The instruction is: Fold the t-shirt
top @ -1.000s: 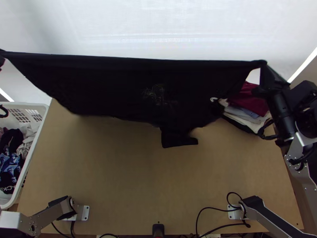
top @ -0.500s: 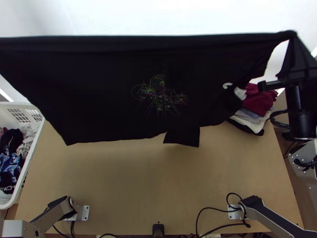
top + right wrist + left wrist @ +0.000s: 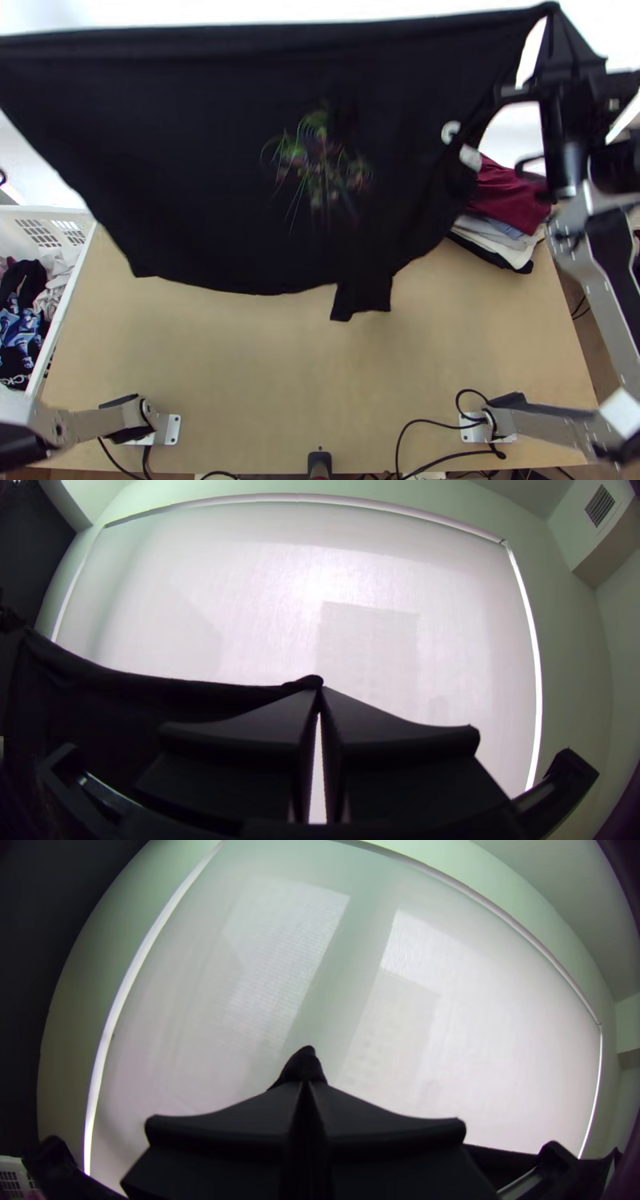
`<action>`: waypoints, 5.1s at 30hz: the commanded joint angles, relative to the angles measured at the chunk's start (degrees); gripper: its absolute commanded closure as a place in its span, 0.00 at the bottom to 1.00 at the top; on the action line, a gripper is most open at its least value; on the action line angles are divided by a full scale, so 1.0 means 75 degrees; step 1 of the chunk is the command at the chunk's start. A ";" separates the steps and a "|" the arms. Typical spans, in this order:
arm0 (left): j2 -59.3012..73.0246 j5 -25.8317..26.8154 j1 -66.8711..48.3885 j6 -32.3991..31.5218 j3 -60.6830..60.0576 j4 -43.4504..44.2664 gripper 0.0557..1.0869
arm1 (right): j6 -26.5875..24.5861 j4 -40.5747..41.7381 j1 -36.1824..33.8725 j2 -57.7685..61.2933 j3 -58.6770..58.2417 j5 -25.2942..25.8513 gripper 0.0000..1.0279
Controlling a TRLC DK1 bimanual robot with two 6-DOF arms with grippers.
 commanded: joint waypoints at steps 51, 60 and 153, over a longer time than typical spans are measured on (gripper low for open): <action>-0.5359 -0.0400 0.0093 0.0121 -0.3783 -0.1242 0.96 | 0.2146 -0.4556 -0.0298 -0.6674 -0.3503 0.1105 0.97; -0.5313 -0.0377 -0.0013 0.0250 -0.6806 -0.0140 0.96 | 0.2709 -0.2798 0.0206 -0.6674 -0.6644 0.1117 0.97; -0.0871 0.1334 -0.0271 0.0801 -0.4545 -0.3339 0.05 | 0.5732 -1.0029 -0.1306 -0.3990 -0.7277 -0.2879 0.43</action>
